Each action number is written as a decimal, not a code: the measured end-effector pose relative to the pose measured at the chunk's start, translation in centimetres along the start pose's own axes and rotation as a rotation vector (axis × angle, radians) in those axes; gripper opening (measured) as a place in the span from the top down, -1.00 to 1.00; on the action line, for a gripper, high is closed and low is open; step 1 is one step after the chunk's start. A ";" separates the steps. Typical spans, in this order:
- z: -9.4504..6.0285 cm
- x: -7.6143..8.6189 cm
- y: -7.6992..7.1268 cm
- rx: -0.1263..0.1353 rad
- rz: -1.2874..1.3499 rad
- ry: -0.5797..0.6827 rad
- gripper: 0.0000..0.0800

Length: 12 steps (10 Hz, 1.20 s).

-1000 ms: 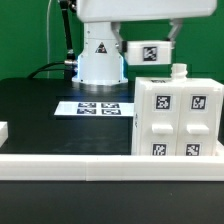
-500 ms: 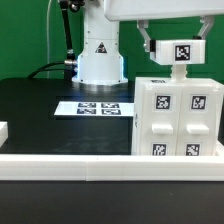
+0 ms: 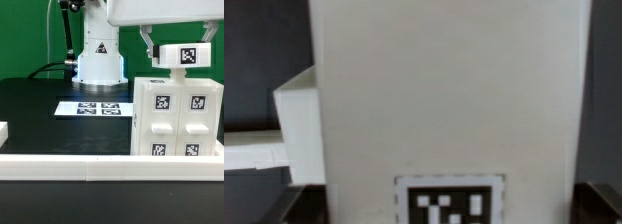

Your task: Assemble cabinet

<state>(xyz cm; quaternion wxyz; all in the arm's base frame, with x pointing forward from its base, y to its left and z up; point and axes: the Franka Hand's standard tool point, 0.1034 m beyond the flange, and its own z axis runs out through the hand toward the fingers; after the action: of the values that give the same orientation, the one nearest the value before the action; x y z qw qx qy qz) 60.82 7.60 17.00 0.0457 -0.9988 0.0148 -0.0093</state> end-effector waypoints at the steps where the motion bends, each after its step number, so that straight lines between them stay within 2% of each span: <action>1: 0.0 0.0 0.0 0.000 0.000 -0.001 -0.41; 4: 1.3 0.3 0.2 -0.003 -0.028 -0.006 -0.41; 12: 1.2 0.8 0.3 -0.001 -0.046 0.033 -0.41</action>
Offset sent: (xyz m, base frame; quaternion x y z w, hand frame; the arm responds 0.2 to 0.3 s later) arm 0.0060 0.0126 -0.0190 0.0338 -0.0023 -0.0244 0.9991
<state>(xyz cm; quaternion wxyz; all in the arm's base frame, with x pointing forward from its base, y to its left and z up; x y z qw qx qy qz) 61.67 7.36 15.75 0.0445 -0.9986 -0.0073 -0.0269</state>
